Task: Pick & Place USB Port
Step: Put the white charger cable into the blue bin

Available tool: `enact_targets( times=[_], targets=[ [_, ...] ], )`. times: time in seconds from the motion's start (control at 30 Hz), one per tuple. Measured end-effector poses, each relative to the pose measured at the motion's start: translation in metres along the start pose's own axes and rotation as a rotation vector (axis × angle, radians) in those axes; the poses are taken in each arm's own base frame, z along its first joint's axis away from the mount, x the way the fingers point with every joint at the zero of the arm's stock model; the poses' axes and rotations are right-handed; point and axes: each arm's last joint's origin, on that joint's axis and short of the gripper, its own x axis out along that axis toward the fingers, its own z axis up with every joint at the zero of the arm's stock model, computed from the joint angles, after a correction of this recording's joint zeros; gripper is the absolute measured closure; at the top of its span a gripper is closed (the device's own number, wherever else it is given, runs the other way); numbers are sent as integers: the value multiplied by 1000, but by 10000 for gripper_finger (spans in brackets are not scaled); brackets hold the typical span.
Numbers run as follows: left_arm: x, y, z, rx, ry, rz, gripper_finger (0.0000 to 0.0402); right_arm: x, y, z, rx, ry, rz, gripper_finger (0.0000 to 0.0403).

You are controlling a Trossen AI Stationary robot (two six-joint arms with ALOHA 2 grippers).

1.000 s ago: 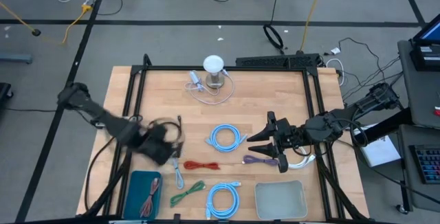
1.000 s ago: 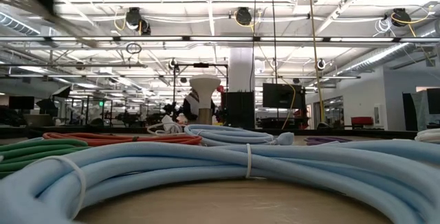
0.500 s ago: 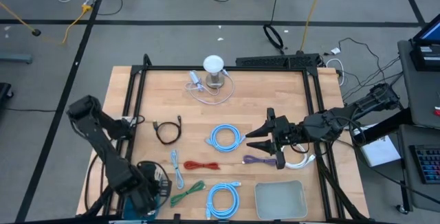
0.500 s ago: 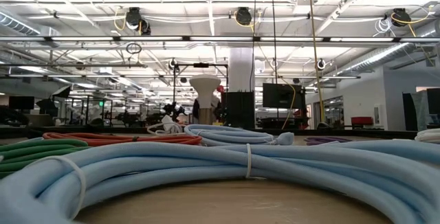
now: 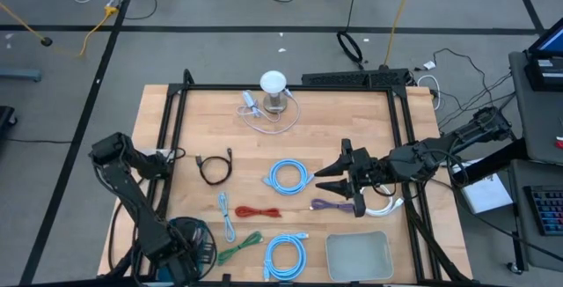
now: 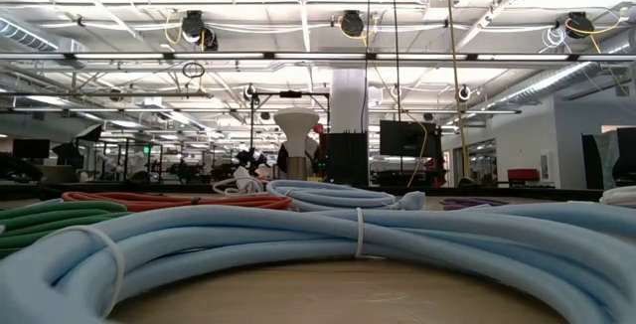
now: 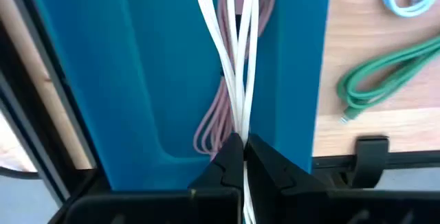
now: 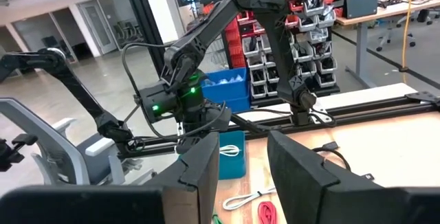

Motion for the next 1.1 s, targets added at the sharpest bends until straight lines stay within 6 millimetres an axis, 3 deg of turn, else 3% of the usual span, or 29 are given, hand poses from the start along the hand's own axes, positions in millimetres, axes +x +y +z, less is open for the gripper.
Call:
enact_targets(
  times=[0.27,0.8,1.1],
  targets=[
    [0,5,0,-13,20,74,398,0,1,0,20,-1,6,287],
    [1,14,-4,0,-4,90,321,-1,3,2,10,-24,18,287],
    [-3,16,4,-10,-73,92,320,-1,3,2,10,-25,17,287]
  ],
)
